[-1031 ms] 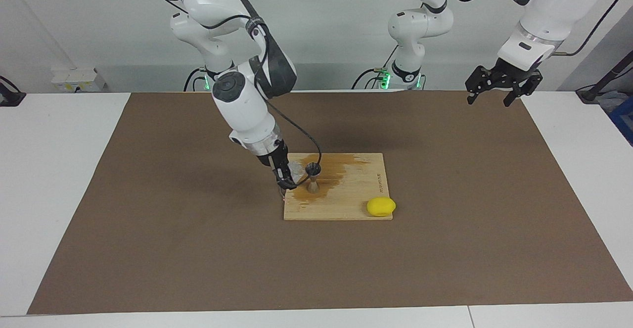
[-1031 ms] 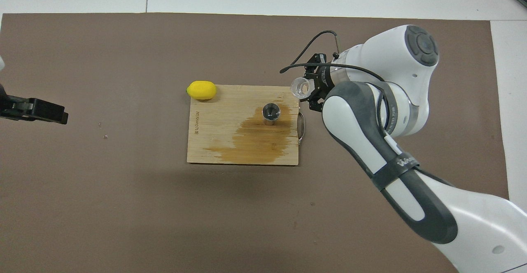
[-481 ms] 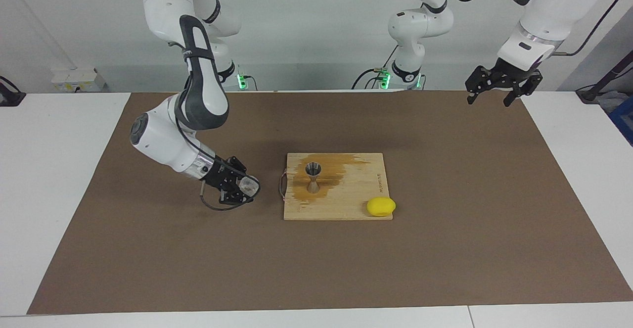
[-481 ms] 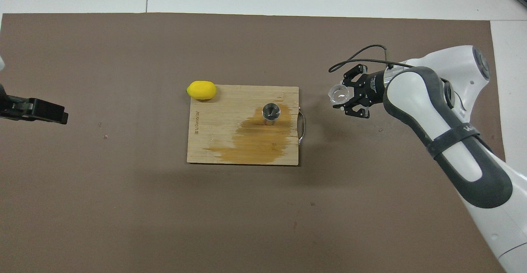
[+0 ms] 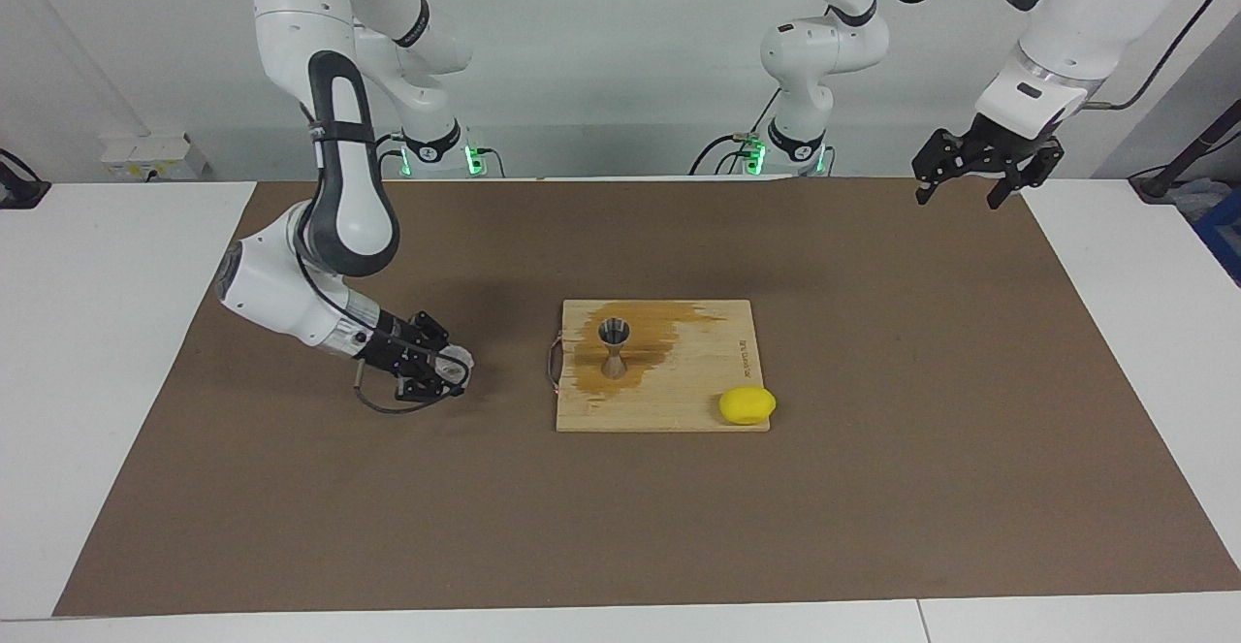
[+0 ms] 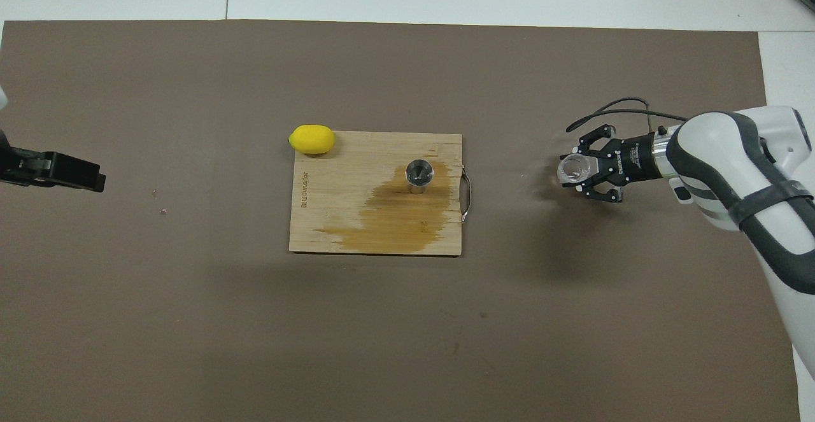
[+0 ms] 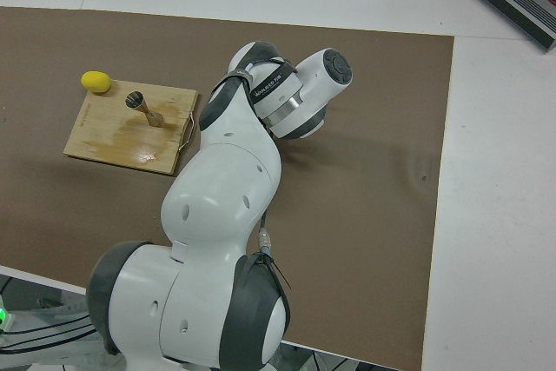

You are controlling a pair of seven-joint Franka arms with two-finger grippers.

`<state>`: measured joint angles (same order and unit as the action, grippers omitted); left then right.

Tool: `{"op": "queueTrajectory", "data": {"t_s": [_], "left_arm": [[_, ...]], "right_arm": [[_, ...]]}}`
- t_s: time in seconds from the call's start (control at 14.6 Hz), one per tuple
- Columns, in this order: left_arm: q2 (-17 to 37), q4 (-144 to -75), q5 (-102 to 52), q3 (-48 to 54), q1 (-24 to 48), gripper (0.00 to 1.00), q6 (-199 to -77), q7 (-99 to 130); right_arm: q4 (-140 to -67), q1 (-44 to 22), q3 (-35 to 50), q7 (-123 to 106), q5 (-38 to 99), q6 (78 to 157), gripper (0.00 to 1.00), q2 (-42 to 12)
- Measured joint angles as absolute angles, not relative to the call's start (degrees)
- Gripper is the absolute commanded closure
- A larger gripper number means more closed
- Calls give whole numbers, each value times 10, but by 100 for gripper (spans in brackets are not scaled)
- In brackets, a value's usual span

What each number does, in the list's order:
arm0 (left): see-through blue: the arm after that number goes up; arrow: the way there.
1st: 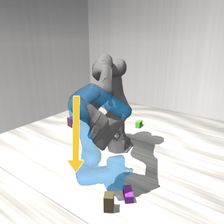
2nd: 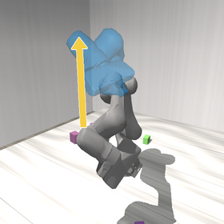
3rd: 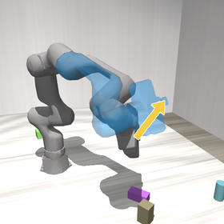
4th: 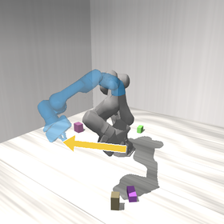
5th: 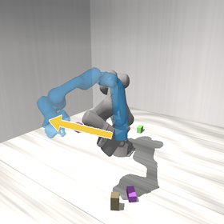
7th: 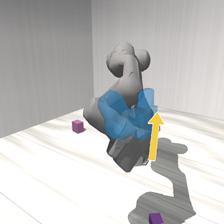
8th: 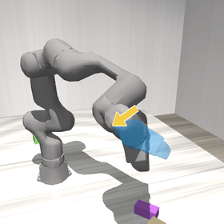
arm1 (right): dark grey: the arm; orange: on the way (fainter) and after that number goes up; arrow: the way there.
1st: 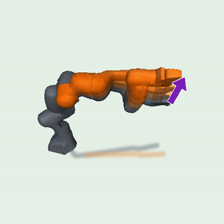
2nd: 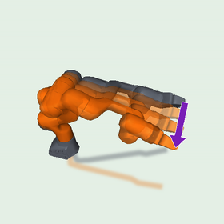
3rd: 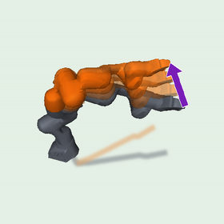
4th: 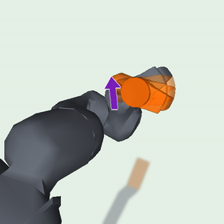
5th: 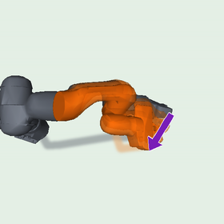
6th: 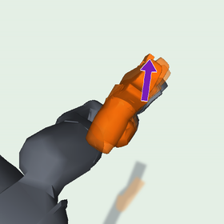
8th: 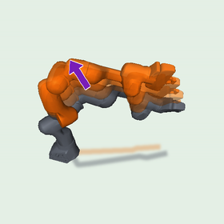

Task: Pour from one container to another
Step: 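Lower the glass onto the table and open the right gripper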

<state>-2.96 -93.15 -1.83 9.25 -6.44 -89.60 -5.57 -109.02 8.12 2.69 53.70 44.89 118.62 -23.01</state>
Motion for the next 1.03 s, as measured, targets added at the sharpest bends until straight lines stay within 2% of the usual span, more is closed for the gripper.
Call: {"op": "queueTrajectory", "data": {"t_s": [0.14,0.76,0.82,0.89,1.03], "left_arm": [[-30,-931,-18,92,-64,0,-896,-56],[-30,-931,-18,92,-64,0,-896,-56],[-30,-931,-18,92,-64,0,-896,-56],[-30,-931,-18,92,-64,0,-896,-56],[-30,-931,-18,92,-64,0,-895,-56]], "right_arm": [[-1096,97,27,519,451,1176,54,-233],[-1137,129,27,496,476,1168,50,-236],[-1137,130,27,490,477,1167,36,-235],[-1138,131,27,485,477,1167,3,-235],[-1140,132,27,482,477,1167,0,-235]]}}
